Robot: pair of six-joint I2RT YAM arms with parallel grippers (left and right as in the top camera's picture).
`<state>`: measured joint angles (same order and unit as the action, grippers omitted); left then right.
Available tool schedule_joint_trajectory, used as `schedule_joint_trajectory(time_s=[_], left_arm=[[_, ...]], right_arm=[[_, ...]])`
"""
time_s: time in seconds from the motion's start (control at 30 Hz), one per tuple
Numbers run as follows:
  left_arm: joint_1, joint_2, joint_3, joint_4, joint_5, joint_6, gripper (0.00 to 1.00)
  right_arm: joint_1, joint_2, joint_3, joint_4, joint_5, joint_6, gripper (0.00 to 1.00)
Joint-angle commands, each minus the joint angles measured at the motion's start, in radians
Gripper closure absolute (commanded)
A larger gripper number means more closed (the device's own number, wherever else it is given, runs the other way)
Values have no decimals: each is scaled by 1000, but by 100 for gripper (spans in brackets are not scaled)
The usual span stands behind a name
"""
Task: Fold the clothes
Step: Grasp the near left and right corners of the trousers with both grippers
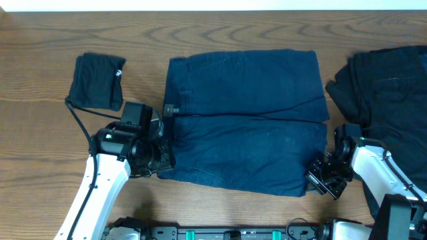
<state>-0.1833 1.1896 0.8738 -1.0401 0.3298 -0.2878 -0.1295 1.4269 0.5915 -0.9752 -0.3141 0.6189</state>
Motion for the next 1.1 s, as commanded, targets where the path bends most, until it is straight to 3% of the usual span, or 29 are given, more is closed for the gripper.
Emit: schedule_joint_trajectory(time_s=[0.0,0.2,0.33,0.67,0.87,1.07], left_arm=[[2,0,-6,-6,-9,4,56],[2,0,-6,-43,-9,-76,55],[2,0,-27,-37,-10,-150,46],[2,0,-241,211,-10,-367,45],[2,0,-296,245,-138,-488,44],[2,2,-317,299,-144,-534,45]], right_arm=[[0,5,-6,6,5,-33,99],[0,5,-6,3,-51,-50,99],[0,5,-6,7,-64,-53,99],[0,5,-6,45,-63,-60,99],[0,5,-6,69,-56,-60,99],[0,5,-6,84,-49,-79,99]])
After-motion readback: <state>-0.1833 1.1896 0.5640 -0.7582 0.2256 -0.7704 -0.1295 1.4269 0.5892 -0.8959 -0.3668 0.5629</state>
